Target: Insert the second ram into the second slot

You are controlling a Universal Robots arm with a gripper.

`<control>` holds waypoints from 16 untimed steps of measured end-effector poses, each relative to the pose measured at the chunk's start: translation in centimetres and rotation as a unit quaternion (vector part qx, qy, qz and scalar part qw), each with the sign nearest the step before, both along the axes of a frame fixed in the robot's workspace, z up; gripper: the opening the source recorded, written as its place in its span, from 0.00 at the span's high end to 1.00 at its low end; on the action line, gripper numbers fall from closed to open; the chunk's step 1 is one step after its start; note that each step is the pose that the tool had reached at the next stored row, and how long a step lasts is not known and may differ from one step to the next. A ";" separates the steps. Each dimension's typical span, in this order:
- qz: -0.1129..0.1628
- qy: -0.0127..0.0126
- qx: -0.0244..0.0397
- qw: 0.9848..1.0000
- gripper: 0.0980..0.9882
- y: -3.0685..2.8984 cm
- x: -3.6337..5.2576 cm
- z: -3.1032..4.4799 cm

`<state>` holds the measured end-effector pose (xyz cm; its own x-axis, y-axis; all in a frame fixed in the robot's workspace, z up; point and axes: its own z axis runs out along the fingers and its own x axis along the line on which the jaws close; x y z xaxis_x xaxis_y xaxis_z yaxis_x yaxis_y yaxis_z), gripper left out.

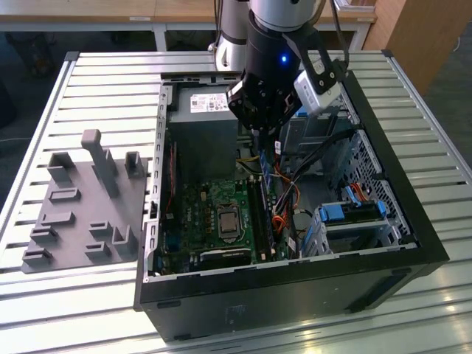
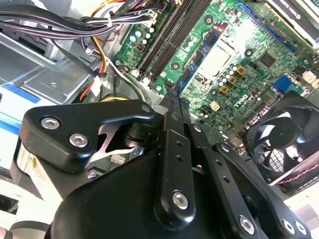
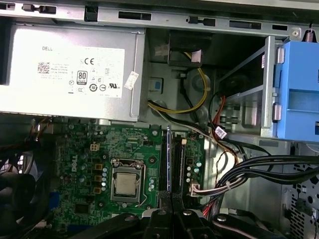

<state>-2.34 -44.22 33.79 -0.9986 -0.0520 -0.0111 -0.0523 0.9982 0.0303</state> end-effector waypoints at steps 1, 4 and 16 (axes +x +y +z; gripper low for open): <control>0.000 0.000 0.000 1.000 0.98 0.00 0.00 -0.07; 0.000 0.000 0.000 1.000 0.98 0.00 0.00 -0.27; 0.000 0.001 0.000 1.000 0.98 0.00 0.00 -1.05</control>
